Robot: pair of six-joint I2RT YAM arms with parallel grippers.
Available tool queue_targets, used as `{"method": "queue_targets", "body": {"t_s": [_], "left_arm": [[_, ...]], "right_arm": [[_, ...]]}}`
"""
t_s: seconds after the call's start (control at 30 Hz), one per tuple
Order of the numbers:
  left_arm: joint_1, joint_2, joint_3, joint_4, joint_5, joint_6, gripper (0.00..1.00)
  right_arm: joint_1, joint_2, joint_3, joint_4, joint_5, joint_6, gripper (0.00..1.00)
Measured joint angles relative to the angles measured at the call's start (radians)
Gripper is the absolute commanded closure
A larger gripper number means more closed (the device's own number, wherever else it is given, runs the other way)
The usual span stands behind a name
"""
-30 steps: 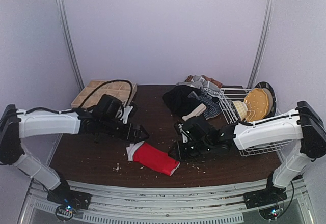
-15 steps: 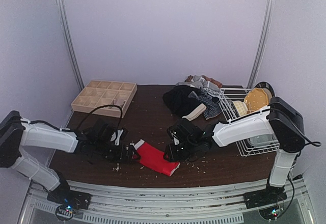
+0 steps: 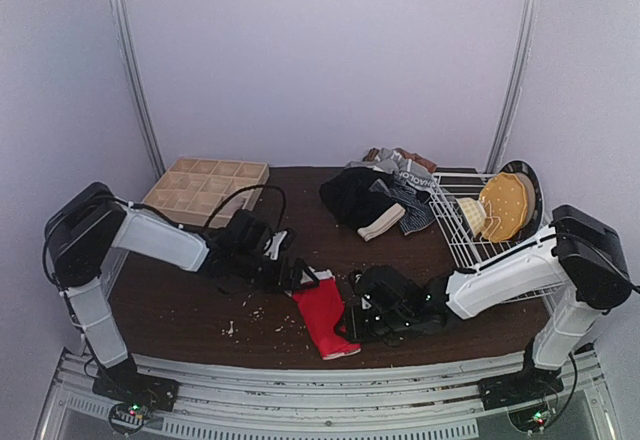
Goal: Roll the underwear
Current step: Rotate the underwear at the center of the board.
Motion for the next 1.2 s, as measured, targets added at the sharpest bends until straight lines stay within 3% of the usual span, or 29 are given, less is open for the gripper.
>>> {"method": "queue_targets", "body": {"t_s": [0.2,0.4,0.57,0.63,0.73,1.0,1.2], "left_arm": [[0.007,0.140,0.185,-0.032,0.046,0.060,0.03],[0.018,0.090,0.234,-0.211,-0.053,0.138,0.02],[0.020,-0.176,0.131,-0.332,-0.172,0.169,0.02],[0.015,-0.290,0.068,-0.341,-0.183,0.159,0.02],[-0.008,-0.339,0.012,-0.325,-0.168,0.126,0.02],[-0.104,-0.123,-0.028,-0.173,-0.033,0.017,0.03],[-0.097,0.028,0.071,-0.087,0.035,0.000,0.04]], "right_arm": [[0.081,-0.013,-0.026,0.036,0.049,0.077,0.50],[0.080,-0.087,-0.007,-0.097,0.098,0.035,0.25],[0.053,-0.239,0.017,-0.212,0.141,-0.032,0.28],[0.019,-0.267,0.016,-0.209,0.135,-0.044,0.28],[-0.021,-0.254,-0.010,-0.150,0.094,-0.038,0.29],[-0.029,-0.104,-0.058,0.041,-0.001,0.065,0.33],[-0.031,-0.022,-0.082,0.183,-0.029,0.168,0.36]]}}
